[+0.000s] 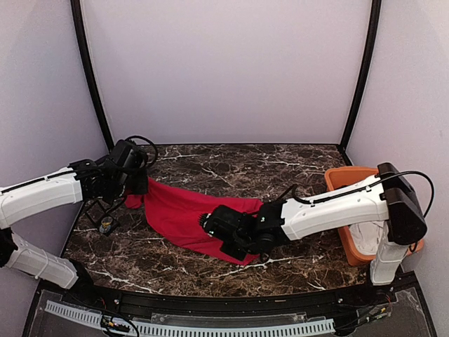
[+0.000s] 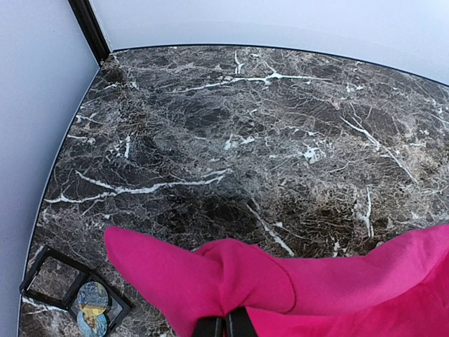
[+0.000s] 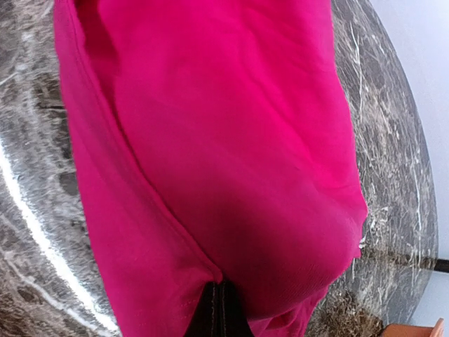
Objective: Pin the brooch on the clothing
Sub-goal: Pick up the crumped clothing from the corner of the board.
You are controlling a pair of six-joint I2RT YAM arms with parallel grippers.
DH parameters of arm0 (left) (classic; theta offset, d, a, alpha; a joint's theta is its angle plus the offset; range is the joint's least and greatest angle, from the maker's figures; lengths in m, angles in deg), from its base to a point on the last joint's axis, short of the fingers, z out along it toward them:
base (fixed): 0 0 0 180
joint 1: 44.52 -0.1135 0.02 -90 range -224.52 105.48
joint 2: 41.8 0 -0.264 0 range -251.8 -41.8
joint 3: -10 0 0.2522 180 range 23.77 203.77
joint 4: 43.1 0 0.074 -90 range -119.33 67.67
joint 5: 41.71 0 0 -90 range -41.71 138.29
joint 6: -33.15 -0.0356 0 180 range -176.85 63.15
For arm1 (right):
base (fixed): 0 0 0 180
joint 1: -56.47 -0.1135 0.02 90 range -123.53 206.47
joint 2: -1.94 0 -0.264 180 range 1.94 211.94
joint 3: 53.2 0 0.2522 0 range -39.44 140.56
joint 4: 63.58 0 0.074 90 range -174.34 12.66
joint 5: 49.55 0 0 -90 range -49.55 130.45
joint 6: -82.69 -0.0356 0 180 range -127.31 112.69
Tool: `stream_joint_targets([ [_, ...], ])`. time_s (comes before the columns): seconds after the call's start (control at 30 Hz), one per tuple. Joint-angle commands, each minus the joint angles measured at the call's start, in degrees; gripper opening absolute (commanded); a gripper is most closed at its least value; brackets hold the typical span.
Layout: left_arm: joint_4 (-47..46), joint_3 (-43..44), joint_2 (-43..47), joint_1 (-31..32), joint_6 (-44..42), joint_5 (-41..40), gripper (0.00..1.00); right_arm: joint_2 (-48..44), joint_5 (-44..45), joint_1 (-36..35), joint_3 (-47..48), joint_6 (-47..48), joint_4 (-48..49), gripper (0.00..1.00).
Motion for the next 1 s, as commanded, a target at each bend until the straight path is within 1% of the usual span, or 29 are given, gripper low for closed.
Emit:
stream_joint_targets([
  [0.0,-0.3,-2.0,-1.1,0.6,1.7,-0.3,0.01,-0.8,-8.3,5.1,-1.0,-1.2,1.9,0.00],
  [0.1,-0.9,-2.9,-2.2,1.2,2.3,0.2,0.01,0.3,-16.2,5.8,-0.5,0.9,2.7,0.00],
  [0.23,-1.8,-4.0,-3.3,2.2,3.1,0.5,0.01,2.6,-25.7,5.8,0.5,1.1,2.2,0.00],
  [0.27,-2.0,-4.2,-3.5,2.3,3.3,0.6,0.01,2.7,-27.0,5.8,0.5,0.8,2.2,0.00],
  [0.33,-2.2,-4.6,-4.0,2.6,3.5,0.6,0.01,2.5,-30.1,5.8,0.3,0.4,2.3,0.05],
  [0.4,-2.5,-4.5,-4.4,2.8,3.5,0.7,0.01,1.9,-31.4,5.9,0.1,0.2,2.4,0.14],
  [0.47,-2.6,-4.5,-4.6,2.9,3.4,0.7,0.01,1.5,-31.4,6.0,0.0,0.0,2.2,0.22],
  [0.53,-2.8,-4.4,-4.7,3.0,3.4,0.8,0.01,1.6,-31.4,5.9,0.6,0.2,1.7,0.28],
  [0.67,-2.9,-4.4,-4.8,3.1,3.3,0.8,0.01,3.8,-29.8,5.6,1.9,0.7,-0.8,0.33],
  [0.83,-2.9,-4.5,-4.6,3.2,3.1,0.6,0.01,6.8,-19.1,5.0,3.2,-0.6,-3.5,0.41],
  [0.97,-2.8,-4.1,-4.5,3.2,2.6,0.5,0.01,6.5,-14.9,4.8,3.0,-1.0,-3.4,0.43],
])
